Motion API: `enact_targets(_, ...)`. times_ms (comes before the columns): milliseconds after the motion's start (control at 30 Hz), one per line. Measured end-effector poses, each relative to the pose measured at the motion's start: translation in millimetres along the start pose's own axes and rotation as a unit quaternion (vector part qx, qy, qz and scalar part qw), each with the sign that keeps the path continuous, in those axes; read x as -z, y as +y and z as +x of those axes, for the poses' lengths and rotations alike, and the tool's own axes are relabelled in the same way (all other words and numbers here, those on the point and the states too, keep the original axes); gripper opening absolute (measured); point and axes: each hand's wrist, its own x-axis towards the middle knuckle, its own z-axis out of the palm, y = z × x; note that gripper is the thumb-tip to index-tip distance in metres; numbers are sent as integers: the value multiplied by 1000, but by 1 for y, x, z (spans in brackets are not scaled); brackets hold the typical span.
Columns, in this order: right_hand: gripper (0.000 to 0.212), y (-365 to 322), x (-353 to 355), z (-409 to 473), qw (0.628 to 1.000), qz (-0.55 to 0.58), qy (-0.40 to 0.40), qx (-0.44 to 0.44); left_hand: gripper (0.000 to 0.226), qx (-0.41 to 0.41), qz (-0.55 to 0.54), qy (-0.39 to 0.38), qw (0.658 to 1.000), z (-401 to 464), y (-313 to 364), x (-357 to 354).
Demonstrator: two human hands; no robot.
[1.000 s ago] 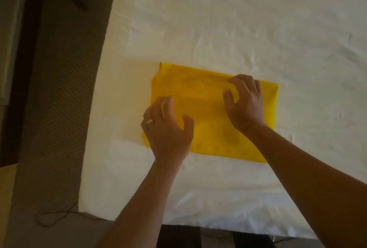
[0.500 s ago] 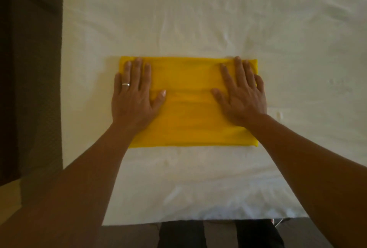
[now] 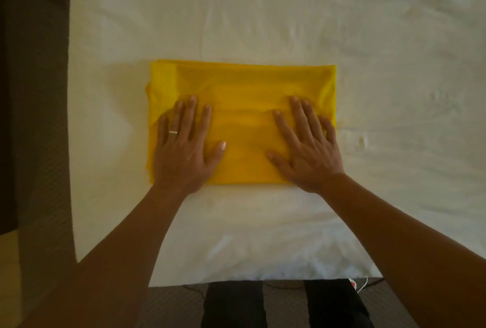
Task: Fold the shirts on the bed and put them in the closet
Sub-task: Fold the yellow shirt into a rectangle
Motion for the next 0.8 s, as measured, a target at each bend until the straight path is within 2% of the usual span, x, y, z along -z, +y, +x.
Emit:
enact_targets(133,61,4,18,17,993,100,68,-9,74,32,-17,10,999,16,8,18)
enact_targets(233,50,16,38,49,989,107,103,-28,75,35,-21,17,999,49,4,37)
enact_targets(333,60,30,59,80,996,67,21,-51,79,17,3,-39,999,88,-7,54)
enact_targets(400,64,37,65,92,996,48,-28,-63,69,14,29,-70,997,104,-15,59)
enact_targets(467,61,38,66,95,997,30,-36,-68,55,40,27,-74,996,109,-17,62)
enact_targets(600,36,35,70,95,998,4,-8,-66,35,73,15,-76,994,111,-14,67)
enact_targets(667,28,38,76,89,998,-5,21,-53,27,102,-41,-72,991,111,-13,76)
enact_targets(800,21,43,104,73,994,87,46,-40,17,101,-113,-26,988,102,-17,104)
